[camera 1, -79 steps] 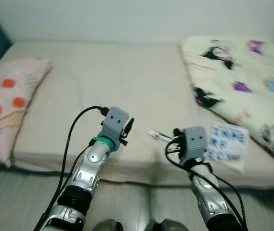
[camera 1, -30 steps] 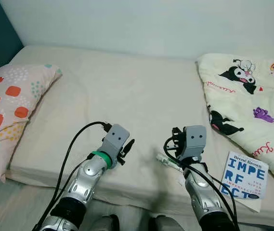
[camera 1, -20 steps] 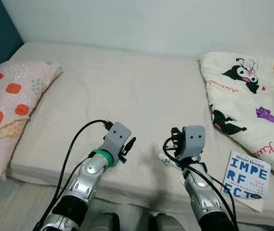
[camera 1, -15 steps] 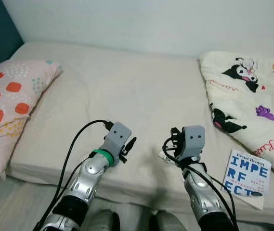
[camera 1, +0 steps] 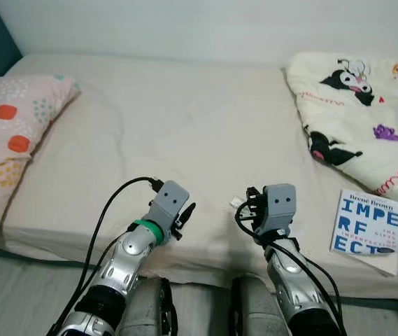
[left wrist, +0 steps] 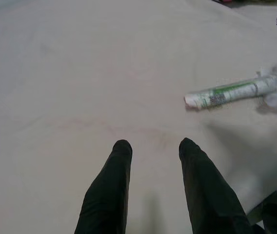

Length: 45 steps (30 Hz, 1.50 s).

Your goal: Clean up the room

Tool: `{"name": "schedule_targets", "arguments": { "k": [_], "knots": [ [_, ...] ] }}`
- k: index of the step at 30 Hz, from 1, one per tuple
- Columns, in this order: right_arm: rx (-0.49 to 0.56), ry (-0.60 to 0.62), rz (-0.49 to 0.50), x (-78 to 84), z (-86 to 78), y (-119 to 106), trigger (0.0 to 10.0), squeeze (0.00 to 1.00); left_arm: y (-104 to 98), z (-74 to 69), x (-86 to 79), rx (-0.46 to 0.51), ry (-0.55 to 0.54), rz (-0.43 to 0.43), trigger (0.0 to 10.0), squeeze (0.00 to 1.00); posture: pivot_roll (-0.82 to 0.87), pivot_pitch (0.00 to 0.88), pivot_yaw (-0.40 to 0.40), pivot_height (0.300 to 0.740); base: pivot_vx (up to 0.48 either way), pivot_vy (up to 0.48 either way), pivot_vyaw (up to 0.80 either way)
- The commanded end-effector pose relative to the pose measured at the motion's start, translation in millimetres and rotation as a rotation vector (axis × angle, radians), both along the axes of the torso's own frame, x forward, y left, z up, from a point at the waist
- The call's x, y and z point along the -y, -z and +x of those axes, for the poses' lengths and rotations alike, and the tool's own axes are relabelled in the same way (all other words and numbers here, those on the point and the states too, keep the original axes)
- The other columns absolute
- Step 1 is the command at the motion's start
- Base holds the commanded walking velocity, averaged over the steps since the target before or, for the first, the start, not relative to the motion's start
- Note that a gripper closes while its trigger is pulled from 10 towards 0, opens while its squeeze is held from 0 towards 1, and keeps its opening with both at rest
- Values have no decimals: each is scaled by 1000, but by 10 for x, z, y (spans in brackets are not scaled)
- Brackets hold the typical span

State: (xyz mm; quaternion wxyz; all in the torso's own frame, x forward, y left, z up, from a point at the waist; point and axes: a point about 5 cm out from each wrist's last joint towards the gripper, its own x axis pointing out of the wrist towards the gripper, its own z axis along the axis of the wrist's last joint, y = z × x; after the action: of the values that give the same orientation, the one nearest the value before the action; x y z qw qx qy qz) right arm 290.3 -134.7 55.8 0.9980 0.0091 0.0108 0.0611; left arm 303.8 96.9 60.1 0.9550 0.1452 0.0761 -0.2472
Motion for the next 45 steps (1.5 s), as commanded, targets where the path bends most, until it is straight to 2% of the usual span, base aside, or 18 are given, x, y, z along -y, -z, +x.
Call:
{"name": "schedule_targets", "arguments": {
  "k": [1,9,12,14,15,20,22,26,28,29,30,32,34,35,36,41,45],
  "knots": [
    [-18,4,-6,13,-7,36,10000,0,36,-17,-3,-10,2,15,10000,0,-65,37,78,625,0,0,0],
    [-57,-18,-45,38,24,98,10000,0,45,-34,-25,-18,-8,25,10000,0,-50,68,89,625,0,0,0],
    [-67,-29,-80,50,73,99,10000,55,47,-41,-62,-30,-32,10,10000,0,-43,90,84,625,0,0,0],
    [-74,-24,-91,79,105,97,10000,55,43,-43,-84,-31,-44,9,10000,0,-30,115,82,625,0,0,0],
    [-92,-7,-113,135,143,109,10000,1000,36,-49,-107,-29,-54,7,10000,0,-19,133,81,625,0,0,0],
    [-124,32,-141,255,198,128,10000,1000,17,-74,-154,-22,-71,7,10000,0,-4,158,84,625,0,0,0],
    [-141,57,-129,320,231,123,10000,1000,-3,-128,-190,-15,-74,10,10000,0,17,197,92,625,0,0,0],
    [-149,60,-128,343,276,105,10000,1000,-27,-197,-210,-5,-61,22,10000,0,22,211,95,625,0,0,0],
    [-152,66,-144,361,283,103,10000,1000,-41,-218,-207,-3,-59,21,10000,0,40,244,103,625,0,0,0],
    [-154,70,-157,374,289,102,10000,1000,-52,-235,-205,-2,-58,20,10000,0,40,244,103,625,0,0,0],
    [-168,86,-224,430,306,102,10000,1000,-80,-266,-210,-1,-56,19,10000,0,51,263,107,625,0,0,0],
    [-172,90,-241,443,313,104,10000,1000,-87,-272,-212,-3,-57,20,10000,0,51,263,107,625,0,0,0],
    [-165,140,-367,616,352,50,10000,1000,-107,-295,-264,-7,-65,27,10000,0,68,295,119,625,0,0,0],
    [-165,140,-367,616,352,50,10000,1000,-107,-295,-264,-7,-65,27,10000,0,68,295,119,625,0,0,0],
    [-161,176,-439,753,388,-10,10000,0,-118,-316,-308,-12,-73,36,10000,0,72,302,123,625,0,0,0],
    [-153,179,-461,812,419,-61,10000,0,-128,-337,-334,-16,-77,40,10000,0,74,304,124,625,0,0,0],
    [-160,116,-470,814,451,-88,10000,0,-148,-374,-355,-26,-80,48,10000,0,89,319,134,625,0,0,0]
  ]
}}
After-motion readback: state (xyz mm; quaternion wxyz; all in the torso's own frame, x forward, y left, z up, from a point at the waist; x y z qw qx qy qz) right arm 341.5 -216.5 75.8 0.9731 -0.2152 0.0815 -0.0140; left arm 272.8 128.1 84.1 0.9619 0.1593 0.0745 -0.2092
